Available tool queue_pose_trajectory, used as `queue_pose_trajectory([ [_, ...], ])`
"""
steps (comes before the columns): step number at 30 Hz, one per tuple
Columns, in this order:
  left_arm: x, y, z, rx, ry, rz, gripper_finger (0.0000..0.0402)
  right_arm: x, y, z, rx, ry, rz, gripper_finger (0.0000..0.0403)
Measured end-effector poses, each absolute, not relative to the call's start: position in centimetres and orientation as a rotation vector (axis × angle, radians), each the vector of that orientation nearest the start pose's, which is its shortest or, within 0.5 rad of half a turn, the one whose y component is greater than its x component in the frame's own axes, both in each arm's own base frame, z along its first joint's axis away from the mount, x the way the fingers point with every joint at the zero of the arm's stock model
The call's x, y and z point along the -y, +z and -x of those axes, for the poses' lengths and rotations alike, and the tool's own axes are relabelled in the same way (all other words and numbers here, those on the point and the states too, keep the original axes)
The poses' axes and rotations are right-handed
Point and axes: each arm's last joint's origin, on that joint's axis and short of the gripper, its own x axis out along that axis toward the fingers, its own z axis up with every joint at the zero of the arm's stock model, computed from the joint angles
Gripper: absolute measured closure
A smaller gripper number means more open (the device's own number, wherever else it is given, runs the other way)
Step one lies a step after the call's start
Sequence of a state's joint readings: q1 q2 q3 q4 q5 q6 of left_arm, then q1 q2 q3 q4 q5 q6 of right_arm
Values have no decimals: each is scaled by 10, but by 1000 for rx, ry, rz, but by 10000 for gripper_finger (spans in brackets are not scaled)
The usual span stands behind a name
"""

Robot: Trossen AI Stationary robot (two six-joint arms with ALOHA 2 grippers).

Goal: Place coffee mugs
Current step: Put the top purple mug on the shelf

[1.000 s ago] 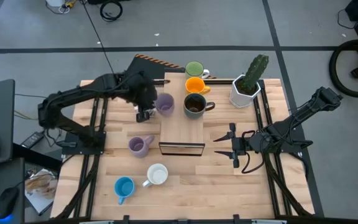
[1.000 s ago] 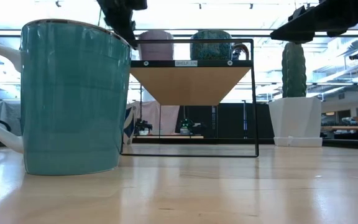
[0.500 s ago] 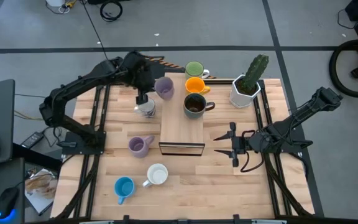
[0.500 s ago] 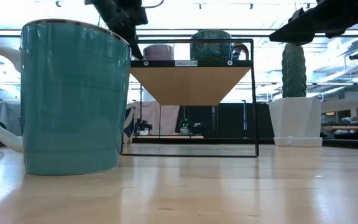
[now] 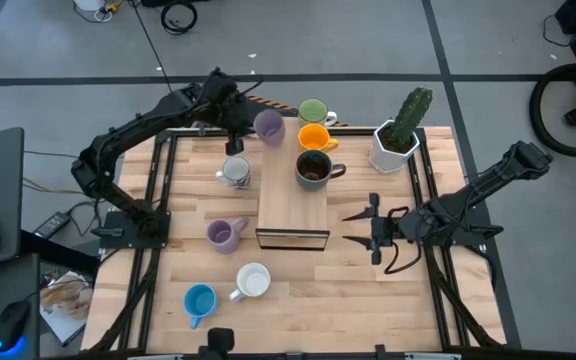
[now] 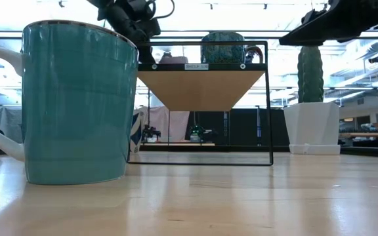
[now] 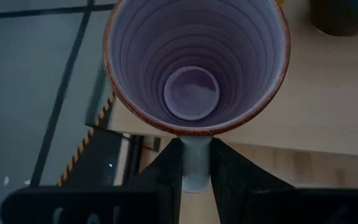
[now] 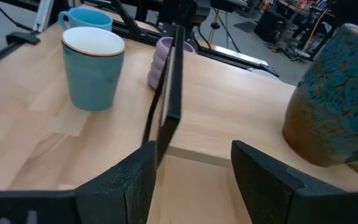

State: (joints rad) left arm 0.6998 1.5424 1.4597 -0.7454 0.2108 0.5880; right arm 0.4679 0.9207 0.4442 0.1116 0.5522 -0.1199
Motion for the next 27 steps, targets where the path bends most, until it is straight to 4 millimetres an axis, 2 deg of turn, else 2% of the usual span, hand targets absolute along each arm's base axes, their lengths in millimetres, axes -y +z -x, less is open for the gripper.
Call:
queue_pose_trajectory([
  [9,-211,338,-256,-809,246,-219,336,-67,222,-180,-333,-71,355,195],
  [17,-224,319,-270,-859,264,-237,336,-64,221,-182,-337,-57,364,204],
  [27,-230,319,-269,-856,281,-288,336,-64,221,-182,-337,-57,362,207],
])
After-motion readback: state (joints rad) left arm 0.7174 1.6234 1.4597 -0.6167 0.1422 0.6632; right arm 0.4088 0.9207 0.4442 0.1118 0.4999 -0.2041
